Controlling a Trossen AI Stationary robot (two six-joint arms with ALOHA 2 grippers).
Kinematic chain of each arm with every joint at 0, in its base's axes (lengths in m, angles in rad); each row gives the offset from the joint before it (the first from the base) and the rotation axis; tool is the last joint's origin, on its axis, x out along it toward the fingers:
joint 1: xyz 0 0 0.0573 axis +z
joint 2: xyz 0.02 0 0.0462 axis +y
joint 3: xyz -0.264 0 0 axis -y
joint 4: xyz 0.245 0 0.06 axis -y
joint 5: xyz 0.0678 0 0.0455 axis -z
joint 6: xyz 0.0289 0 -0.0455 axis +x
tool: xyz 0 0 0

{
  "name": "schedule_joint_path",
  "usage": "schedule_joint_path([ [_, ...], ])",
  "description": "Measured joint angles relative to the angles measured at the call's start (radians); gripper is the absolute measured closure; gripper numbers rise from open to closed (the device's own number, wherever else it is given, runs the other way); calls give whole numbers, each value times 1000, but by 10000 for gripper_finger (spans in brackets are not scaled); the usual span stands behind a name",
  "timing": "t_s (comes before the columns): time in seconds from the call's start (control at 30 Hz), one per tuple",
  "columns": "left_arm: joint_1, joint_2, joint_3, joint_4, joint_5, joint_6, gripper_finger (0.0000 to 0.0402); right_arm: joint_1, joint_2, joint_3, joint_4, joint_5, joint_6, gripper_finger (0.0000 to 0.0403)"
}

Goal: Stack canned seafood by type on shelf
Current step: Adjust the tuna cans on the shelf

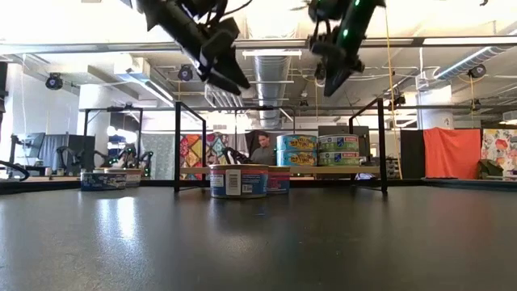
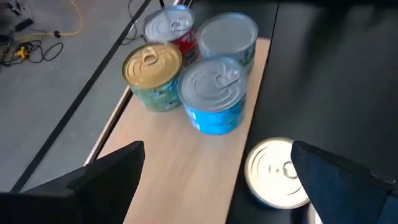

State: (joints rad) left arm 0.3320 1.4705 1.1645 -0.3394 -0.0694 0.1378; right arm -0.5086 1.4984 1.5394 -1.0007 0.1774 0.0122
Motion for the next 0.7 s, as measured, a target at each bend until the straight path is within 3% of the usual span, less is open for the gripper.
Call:
schedule_joint_path([
  [0.27,-52,-5,62,-116,83,-15,13,238,-116,-14,-53,-15,189,390],
  [0.4,-65,13,45,-88,47,-66,13,356,-128,-15,-52,-28,276,390],
  [0.53,-37,94,37,-46,1,-108,13,461,-127,-15,-61,-28,345,390],
  [0.7,1,237,153,-142,-3,-97,29,558,-128,-15,-136,-18,415,390],
])
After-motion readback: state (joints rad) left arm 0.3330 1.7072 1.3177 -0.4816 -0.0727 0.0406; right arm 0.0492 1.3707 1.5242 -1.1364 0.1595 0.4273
